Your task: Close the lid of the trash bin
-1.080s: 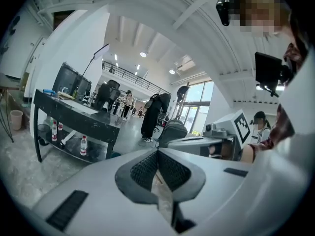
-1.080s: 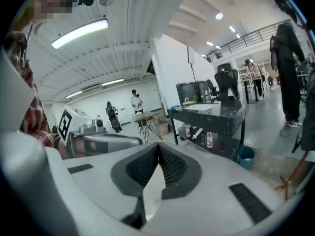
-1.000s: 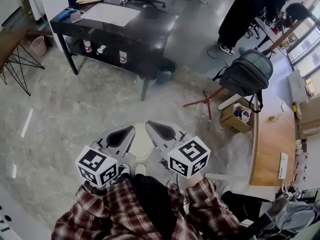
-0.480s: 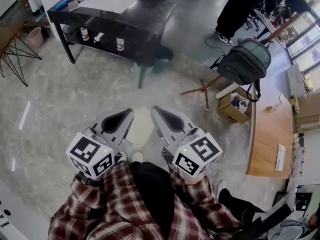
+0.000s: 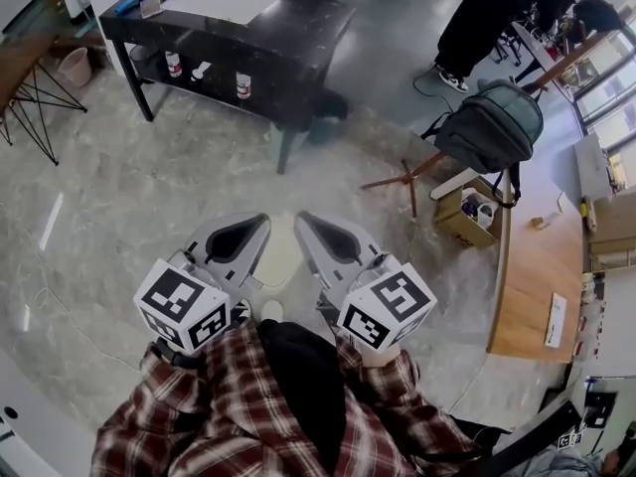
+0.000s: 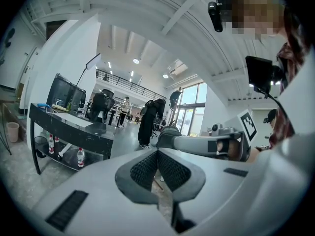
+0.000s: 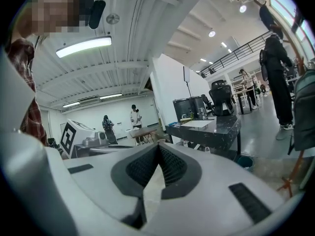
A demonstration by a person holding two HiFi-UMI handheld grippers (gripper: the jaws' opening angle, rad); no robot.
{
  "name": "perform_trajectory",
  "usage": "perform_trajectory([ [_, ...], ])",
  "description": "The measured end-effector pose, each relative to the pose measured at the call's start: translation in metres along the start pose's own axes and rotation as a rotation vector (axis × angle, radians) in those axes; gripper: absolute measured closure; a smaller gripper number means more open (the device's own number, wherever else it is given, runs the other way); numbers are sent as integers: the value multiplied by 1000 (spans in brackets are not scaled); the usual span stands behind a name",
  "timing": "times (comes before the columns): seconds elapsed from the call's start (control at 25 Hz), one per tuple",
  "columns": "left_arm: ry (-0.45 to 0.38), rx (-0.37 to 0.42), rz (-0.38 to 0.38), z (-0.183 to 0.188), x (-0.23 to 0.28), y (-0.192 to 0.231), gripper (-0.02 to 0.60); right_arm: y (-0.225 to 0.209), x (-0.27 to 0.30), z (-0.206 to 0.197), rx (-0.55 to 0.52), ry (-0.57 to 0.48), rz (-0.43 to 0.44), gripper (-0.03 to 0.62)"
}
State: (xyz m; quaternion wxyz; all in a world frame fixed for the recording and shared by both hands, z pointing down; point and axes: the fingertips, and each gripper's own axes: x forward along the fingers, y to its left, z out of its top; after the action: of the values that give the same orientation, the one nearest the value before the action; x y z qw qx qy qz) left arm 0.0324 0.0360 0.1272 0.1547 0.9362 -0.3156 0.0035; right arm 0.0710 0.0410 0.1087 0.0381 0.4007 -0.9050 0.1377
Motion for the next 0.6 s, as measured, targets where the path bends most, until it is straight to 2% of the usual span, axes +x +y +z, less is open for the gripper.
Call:
perform_trajectory([
  [0.6,10,4,3,-2,5,-8,569,-5,-8,-5,24,-5,9,580],
])
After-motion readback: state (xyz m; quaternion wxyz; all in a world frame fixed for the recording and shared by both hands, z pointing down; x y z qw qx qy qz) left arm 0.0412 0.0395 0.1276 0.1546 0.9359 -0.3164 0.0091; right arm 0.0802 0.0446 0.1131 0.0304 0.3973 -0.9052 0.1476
